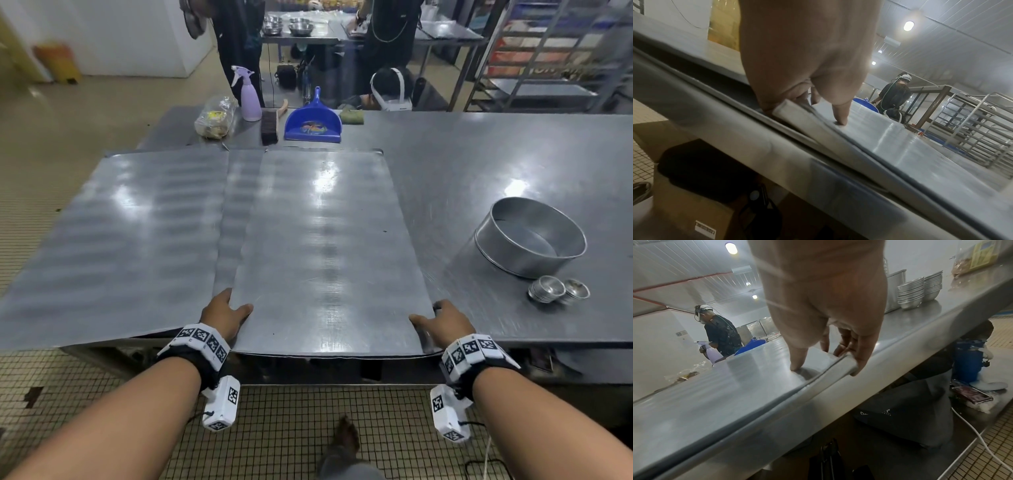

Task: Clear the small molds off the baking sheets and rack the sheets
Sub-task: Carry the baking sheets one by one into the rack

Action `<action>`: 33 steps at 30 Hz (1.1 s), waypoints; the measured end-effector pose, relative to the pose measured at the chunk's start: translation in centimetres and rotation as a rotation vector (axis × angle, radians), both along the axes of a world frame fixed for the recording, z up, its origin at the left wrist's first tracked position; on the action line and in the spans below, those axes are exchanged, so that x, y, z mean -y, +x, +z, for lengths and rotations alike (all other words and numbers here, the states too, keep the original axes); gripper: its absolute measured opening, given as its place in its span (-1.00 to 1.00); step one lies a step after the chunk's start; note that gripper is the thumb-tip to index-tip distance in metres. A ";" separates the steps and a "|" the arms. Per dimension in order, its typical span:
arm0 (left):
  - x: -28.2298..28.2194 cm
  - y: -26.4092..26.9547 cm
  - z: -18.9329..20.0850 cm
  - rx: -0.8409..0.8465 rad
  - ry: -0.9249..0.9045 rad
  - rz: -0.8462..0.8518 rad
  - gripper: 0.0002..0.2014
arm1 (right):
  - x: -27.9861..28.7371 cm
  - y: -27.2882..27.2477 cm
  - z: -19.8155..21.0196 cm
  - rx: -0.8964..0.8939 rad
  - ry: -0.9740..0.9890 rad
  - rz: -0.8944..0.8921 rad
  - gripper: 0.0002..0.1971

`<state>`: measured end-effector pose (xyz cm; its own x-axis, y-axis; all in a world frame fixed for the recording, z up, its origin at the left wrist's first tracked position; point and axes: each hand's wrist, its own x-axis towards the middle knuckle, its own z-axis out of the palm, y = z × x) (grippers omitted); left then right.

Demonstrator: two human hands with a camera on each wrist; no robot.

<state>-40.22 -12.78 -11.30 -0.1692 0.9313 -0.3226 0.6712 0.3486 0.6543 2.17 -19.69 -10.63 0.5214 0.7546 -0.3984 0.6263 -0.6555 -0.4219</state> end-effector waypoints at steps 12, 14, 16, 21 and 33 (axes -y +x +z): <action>1.3 -0.7 1.9 -0.029 0.018 -0.032 -0.62 | 1.0 0.8 -0.3 -0.140 0.083 -0.016 -0.14; 1.5 -1.1 2.5 -0.011 0.029 -0.023 -0.54 | 1.1 1.2 0.4 -0.183 0.107 -0.022 -0.12; 2.1 -1.4 3.1 0.021 0.021 -0.005 -0.44 | 1.5 1.6 0.8 -0.226 0.093 -0.008 -0.13; 4.8 -2.7 2.1 0.097 -0.062 0.033 -0.31 | 3.3 2.0 -0.3 -0.324 0.006 0.032 -0.12; 7.4 -4.2 0.7 0.194 -0.098 0.085 -0.49 | 5.1 1.9 -1.7 -0.319 0.042 0.073 -0.28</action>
<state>-44.41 -20.15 -10.57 -0.1721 0.8787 -0.4453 0.5018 0.4672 0.7280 4.06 -24.83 -12.33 0.3194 0.8045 -0.5008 0.5025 -0.5918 -0.6303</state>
